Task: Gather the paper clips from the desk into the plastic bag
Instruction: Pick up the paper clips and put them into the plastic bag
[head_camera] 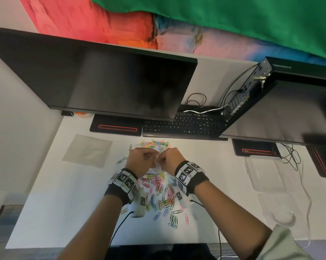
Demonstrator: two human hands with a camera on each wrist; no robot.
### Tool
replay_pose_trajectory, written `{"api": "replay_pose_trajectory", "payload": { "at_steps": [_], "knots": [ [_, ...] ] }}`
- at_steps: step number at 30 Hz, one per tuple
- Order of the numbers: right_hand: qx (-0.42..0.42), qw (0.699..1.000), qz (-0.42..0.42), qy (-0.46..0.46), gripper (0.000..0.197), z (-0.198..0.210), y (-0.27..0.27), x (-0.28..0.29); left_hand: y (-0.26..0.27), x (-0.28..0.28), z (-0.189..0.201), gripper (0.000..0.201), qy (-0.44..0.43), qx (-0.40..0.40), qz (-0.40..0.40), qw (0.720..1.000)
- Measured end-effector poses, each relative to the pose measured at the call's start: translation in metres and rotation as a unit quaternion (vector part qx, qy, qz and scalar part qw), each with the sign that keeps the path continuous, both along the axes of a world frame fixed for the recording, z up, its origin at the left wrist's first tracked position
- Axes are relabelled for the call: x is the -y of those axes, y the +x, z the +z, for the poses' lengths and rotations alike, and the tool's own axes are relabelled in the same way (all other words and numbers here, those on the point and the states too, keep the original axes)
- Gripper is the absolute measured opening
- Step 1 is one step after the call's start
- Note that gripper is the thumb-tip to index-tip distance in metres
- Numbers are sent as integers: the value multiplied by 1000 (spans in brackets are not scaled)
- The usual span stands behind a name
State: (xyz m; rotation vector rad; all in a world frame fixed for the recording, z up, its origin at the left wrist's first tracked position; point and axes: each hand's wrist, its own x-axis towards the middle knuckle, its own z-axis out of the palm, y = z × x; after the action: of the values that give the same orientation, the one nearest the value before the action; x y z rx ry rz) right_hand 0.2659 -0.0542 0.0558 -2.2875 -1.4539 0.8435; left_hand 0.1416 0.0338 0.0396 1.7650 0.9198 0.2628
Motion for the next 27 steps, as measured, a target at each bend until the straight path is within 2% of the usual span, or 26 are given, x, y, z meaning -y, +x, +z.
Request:
{"api": "replay_pose_trajectory", "payload": {
  "at_steps": [2,4,5,8,9,11,12,13,15,16,17,20,23,27],
  "knots": [
    [10,999,46,-20,32,1,2,2,1,1,-2,17,-4,2,-5,1000],
    [-12,998,61,-14,31,5,5,6,1,2,-2,18,-2,4,-2,1000],
    [-36,998,47,6,29,6,9,9,1,2,-1,18,5,5,-1,1000],
    [-148,983,-82,73,30,7,28,31,-2,1,2,14,10,14,1,1000],
    [-151,979,-110,76,29,5,36,41,-3,0,3,14,6,19,7,1000],
    [-86,991,-105,20,27,-5,51,65,-4,-2,2,14,0,22,19,1000],
    [-48,994,-92,-38,37,-11,57,80,-5,-2,1,15,-1,23,21,1000],
    [-26,990,-83,-111,62,-22,60,95,-6,-3,0,15,-1,24,21,999],
    [-25,971,-71,-227,123,-44,57,124,-6,-2,0,15,1,29,21,999],
    [-15,964,-52,-259,144,-58,51,136,-6,-2,0,15,1,31,21,999],
    [0,960,-35,-278,153,-69,43,145,-6,-2,1,15,1,31,22,999],
    [-2,967,-39,-250,150,-85,15,159,-5,-2,0,14,2,26,22,999],
    [-68,978,-116,-158,133,-89,5,153,-2,-2,-3,15,2,19,14,1000],
    [-103,965,-231,-71,111,-95,5,135,-2,-3,-10,16,-1,15,4,1000]
  ]
}}
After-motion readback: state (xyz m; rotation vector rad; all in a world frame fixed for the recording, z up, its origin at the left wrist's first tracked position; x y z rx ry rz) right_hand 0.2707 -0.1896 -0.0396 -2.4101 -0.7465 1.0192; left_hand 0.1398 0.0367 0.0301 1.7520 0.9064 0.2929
